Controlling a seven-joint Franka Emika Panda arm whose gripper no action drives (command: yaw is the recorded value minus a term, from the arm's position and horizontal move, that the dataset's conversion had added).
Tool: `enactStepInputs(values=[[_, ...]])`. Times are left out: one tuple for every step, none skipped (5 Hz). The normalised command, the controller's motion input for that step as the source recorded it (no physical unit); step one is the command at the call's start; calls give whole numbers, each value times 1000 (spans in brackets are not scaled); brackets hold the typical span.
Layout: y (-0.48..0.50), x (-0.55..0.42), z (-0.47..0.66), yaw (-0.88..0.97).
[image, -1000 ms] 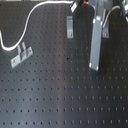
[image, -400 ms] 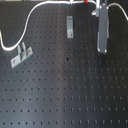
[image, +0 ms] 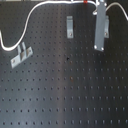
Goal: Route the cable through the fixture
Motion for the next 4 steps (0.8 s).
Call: enactStepInputs(values=[[44,11,0,354],[121,43,0,346],[102,176,1,297],[-8,197,48,120]])
